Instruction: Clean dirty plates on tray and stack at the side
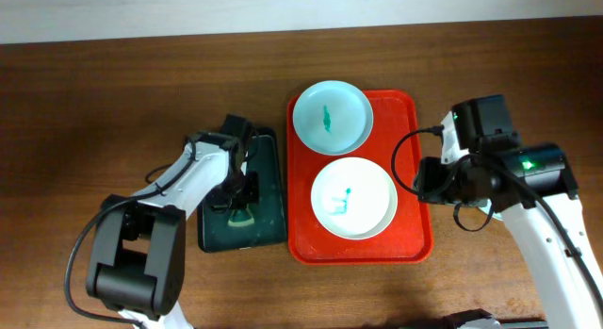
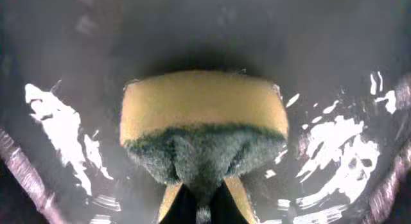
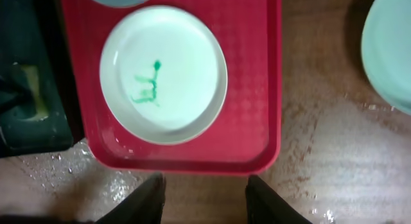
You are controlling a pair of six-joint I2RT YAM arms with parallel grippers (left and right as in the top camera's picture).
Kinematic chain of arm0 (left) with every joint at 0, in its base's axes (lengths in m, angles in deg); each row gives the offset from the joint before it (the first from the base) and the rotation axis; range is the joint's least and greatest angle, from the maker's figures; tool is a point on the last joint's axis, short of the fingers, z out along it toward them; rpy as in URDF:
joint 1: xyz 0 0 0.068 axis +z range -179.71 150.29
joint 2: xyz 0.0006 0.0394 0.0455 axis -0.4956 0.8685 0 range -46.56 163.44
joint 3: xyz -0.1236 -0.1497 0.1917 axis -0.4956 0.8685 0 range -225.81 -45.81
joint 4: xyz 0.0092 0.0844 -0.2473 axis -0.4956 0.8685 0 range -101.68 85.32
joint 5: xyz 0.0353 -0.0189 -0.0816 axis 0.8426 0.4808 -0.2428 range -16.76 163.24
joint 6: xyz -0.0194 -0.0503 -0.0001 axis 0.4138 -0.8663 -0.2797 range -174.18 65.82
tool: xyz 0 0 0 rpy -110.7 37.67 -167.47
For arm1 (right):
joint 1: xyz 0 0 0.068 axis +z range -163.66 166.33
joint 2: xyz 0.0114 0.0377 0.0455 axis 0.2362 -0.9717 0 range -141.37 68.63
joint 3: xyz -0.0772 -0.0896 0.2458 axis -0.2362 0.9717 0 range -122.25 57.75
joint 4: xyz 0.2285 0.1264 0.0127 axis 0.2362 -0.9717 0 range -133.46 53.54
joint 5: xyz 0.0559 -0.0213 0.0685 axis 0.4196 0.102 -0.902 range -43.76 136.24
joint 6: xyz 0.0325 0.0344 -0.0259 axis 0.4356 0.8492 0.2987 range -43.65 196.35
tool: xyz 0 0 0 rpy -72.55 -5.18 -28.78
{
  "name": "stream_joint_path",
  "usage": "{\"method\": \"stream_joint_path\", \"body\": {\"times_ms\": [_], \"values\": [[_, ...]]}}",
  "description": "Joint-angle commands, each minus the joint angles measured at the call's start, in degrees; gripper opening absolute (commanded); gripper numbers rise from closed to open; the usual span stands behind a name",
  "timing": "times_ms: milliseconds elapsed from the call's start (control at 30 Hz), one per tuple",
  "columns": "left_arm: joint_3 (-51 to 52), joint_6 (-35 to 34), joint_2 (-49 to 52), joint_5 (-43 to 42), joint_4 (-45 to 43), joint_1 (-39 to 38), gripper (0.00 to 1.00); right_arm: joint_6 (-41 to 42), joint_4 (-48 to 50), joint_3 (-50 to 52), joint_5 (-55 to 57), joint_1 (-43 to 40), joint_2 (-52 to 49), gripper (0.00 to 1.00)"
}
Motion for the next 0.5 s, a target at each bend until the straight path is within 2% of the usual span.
{"method": "stream_joint_path", "body": {"times_ms": [0, 100, 167, 300, 467], "values": [[-11.45, 0.37, 0.02, 0.22, 7.82, 0.20, 0.00, 2.01, -0.44, 0.98, 0.68, 0.02, -3.80, 0.43], [-19.80, 2.32, 0.02, 0.26, 14.16, 0.13, 0.00, 1.92, -0.81, 1.42, 0.66, -0.92, -9.38, 0.42], [-24.44, 2.29, 0.02, 0.68, 17.07, 0.09, 0.00, 1.16, -0.07, 1.42, 0.24, -2.82, -14.05, 0.38], [-26.69, 2.29, 0.02, 0.66, 17.77, 0.20, 0.00, -9.51, 4.70, 1.42, -9.57, -7.04, -20.74, 0.36], [-26.69, 2.29, 0.04, 0.66, 17.75, 0.20, 0.00, -19.82, 7.15, 1.97, -14.88, -9.16, -29.29, 0.36]]}}
